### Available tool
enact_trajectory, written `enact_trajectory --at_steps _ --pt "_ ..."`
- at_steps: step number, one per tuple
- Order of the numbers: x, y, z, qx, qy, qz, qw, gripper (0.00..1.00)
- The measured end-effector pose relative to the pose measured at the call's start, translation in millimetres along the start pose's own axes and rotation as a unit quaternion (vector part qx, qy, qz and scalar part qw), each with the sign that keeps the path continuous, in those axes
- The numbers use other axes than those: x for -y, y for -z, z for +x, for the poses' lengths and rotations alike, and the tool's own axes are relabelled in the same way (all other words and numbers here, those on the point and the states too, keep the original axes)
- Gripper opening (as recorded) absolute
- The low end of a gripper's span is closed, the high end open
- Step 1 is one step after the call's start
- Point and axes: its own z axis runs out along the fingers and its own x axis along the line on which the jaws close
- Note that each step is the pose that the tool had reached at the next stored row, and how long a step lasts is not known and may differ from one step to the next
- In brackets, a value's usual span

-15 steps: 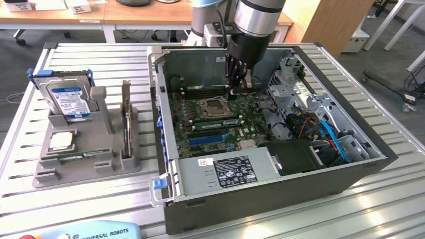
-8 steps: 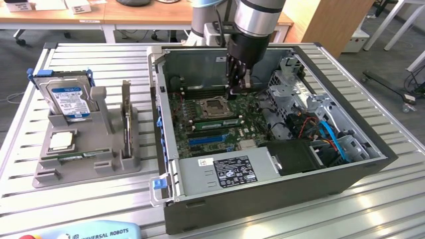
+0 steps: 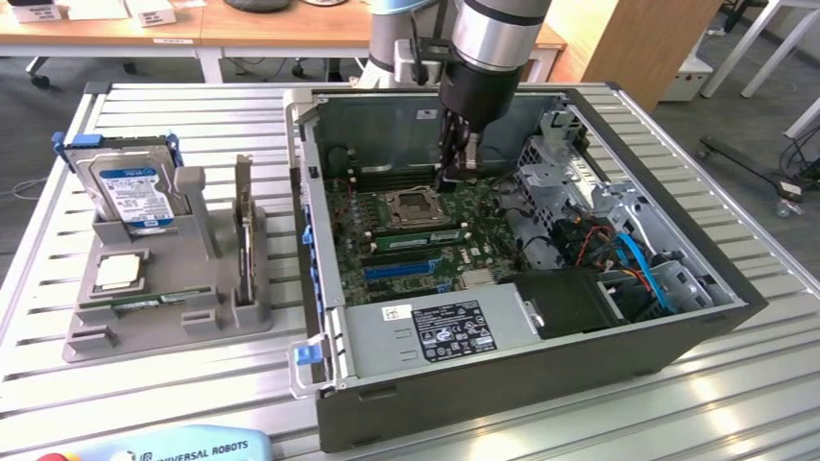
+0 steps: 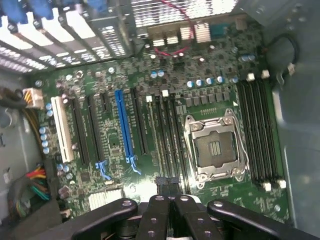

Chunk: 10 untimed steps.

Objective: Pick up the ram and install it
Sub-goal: 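Press down the ram until it locks into place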

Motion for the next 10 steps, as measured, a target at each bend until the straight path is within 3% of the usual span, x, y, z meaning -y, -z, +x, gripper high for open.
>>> enact_trajectory --at_steps 5,10 --pt "0.0 0.0 0.0 0.0018 -0.044 0.0003 0.999 0.1" --pt "0.0 0.0 0.0 0.0037 -0.089 0.0005 0.9961 0.1"
